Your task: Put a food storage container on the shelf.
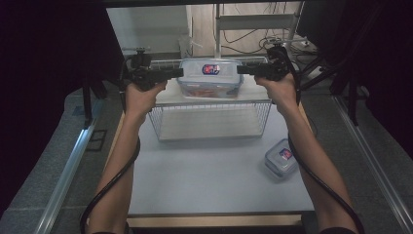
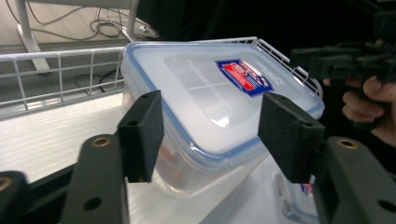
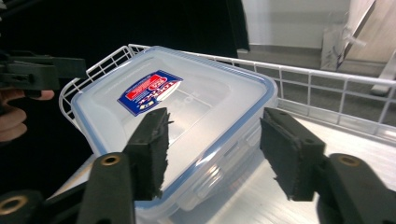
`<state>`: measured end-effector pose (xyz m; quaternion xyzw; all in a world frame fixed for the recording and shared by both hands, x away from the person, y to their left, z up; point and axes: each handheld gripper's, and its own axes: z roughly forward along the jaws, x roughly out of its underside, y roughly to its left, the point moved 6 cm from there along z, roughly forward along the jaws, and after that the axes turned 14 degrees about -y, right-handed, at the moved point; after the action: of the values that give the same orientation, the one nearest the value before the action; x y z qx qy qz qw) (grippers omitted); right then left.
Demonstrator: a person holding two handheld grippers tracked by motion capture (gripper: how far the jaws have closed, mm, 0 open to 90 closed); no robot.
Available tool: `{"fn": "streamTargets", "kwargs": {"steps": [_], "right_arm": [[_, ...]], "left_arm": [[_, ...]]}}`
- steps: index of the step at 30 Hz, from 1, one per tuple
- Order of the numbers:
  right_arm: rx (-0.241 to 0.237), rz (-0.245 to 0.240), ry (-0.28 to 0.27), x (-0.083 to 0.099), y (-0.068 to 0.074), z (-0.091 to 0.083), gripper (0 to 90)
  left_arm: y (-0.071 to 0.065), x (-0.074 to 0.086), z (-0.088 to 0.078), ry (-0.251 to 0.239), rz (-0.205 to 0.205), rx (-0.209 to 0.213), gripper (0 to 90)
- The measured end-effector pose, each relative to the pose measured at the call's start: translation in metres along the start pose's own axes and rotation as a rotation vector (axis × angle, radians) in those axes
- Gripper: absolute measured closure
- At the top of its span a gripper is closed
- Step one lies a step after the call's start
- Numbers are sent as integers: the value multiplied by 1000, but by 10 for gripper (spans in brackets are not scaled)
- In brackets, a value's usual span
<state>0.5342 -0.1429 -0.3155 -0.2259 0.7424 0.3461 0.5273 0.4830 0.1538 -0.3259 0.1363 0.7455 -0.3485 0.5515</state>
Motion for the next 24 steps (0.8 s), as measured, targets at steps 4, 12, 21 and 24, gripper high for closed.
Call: {"fn": "streamTargets", "kwargs": {"steps": [4,12,21,24], "right_arm": [[-5,-53,-10,-1,10,-11,514],[-11,-147,-24,13,29,-34,743],[-63,-170,32,55,40,-31,875],[-63,-165,47,63,39,-23,875]], "left_arm": [[-9,5,-8,-16,73,6,288],[-25,20,-30,-79,190,20,148],[-38,56,-45,-69,287,15,58],[-42,67,-47,-60,306,10,44]]}}
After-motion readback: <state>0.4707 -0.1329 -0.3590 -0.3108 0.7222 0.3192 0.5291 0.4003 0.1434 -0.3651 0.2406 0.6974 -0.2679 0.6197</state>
